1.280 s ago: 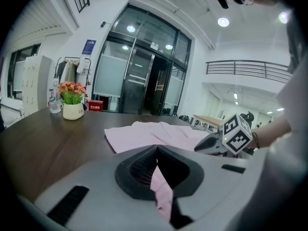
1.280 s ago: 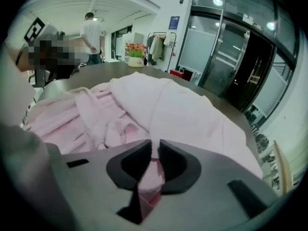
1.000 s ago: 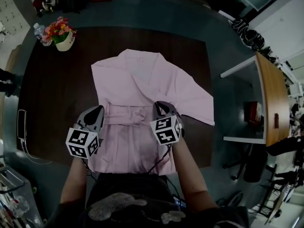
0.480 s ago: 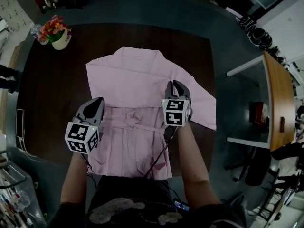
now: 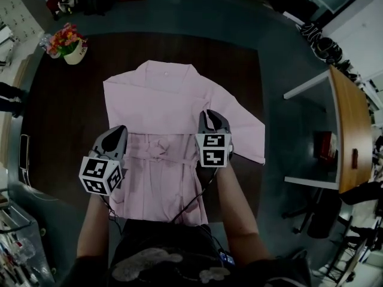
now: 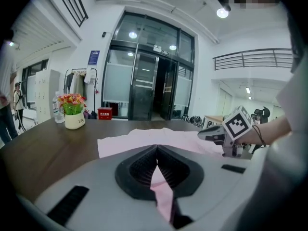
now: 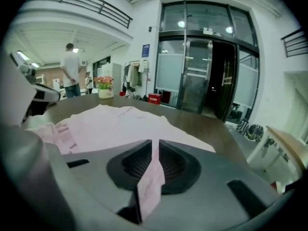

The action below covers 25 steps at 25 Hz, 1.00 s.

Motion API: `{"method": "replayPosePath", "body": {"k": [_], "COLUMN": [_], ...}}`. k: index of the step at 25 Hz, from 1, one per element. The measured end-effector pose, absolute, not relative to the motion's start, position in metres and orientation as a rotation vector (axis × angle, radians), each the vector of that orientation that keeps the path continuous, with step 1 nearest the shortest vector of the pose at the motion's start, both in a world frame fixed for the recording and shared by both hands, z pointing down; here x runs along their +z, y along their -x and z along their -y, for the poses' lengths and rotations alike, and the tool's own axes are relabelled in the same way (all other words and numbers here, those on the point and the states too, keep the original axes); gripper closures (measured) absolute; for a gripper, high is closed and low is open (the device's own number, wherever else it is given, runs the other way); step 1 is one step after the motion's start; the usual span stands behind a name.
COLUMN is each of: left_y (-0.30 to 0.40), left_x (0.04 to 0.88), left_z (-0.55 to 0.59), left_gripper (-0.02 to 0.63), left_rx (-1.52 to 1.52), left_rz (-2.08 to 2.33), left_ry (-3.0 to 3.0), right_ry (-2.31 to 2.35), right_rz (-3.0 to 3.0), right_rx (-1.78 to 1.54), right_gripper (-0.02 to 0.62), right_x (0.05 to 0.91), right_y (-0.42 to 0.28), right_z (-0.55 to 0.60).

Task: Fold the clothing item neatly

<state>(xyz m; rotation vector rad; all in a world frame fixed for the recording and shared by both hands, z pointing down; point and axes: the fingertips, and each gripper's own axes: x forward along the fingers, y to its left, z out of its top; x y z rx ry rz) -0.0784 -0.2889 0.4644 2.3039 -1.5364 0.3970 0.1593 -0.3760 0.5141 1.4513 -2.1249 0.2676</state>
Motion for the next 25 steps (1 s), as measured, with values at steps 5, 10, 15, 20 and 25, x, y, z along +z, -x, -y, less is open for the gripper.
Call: {"method": "replayPosePath", "body": {"k": [5,10,15,20,25], "left_y": [0.066,0.061,0.05,0.032,0.023], "left_x": [0.461,0.458,0.452,0.443,0.431], "left_z": [0.268,0.245,0.22,0.193,0.149], "left_gripper": [0.595,0.595,0.595,0.595,0.595], "left_rx": [0.391,0.388,0.341,0.304,0.279], "left_rz": [1.578,1.613,1.606,1.561,1.499], "left_ry": [-2.278,-2.262,-2.275,-2.327,-2.39], "right_ry": [-1.453,-1.596,-1.665,-1.683,-1.72], "right_rz": [1.971,1.907,2.095,2.289,2.389], "right_rx": [0.204,0.307,0.36,0.358,0.266], "right_gripper": [0.564,0.565,0.565,0.583,0.6], "right_x": [0.545,0.548,0.515,0.466,0.422], "right_y": [-0.171,-0.219,-0.216,-0.194,-0.177], "right_z": [0.384,0.374,0.342,0.288,0.221]}}
